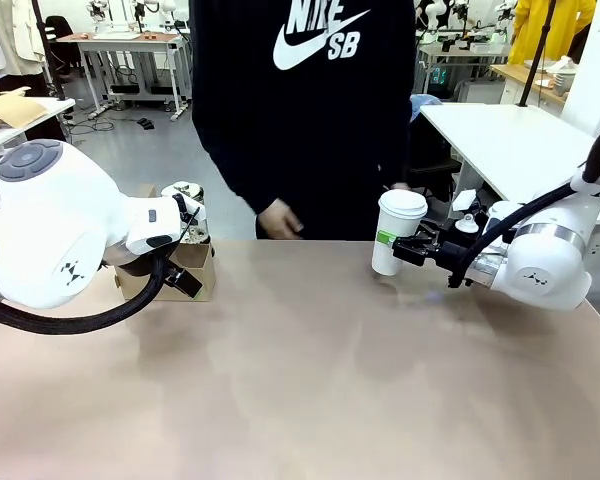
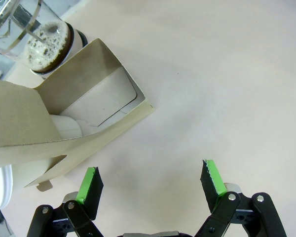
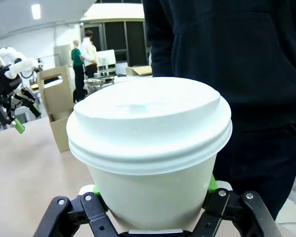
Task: Pour a drink into a cup and package it in a carrier.
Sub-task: When a person places the Paper Cup Lid on the 600 ml Paper Cup , lift the 600 ml Paper Cup.
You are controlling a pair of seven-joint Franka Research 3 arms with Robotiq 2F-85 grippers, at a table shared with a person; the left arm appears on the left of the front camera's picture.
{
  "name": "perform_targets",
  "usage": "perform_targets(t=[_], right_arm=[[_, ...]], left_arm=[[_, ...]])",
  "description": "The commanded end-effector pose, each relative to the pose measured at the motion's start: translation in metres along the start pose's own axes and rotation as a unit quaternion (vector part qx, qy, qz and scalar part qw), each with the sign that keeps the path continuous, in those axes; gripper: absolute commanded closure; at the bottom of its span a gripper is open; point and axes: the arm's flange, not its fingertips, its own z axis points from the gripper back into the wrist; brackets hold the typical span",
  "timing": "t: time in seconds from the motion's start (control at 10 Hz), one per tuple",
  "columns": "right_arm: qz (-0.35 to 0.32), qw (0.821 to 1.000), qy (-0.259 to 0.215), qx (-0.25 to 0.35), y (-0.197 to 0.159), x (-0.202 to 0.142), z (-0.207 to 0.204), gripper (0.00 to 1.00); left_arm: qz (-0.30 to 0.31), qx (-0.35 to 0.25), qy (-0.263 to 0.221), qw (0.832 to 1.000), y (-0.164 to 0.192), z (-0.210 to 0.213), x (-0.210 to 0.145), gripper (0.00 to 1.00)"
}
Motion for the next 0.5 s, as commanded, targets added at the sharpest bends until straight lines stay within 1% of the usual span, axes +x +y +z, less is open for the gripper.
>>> perform_targets(t=[0.0, 0.4], right_arm=[[0.001, 1.0, -0.005, 0.0, 0.0018, 0.0058, -0.0026, 0.2], [0.001, 1.0, -0.005, 0.0, 0.0018, 0.0058, -0.0026, 0.2]], left_arm=[[0.001, -0.001, 0.0, 1.0, 0.0005, 0.0003, -0.0002, 0.0], [0.001, -0.001, 0.0, 1.0, 0.0005, 0.0003, -0.0002, 0.0]])
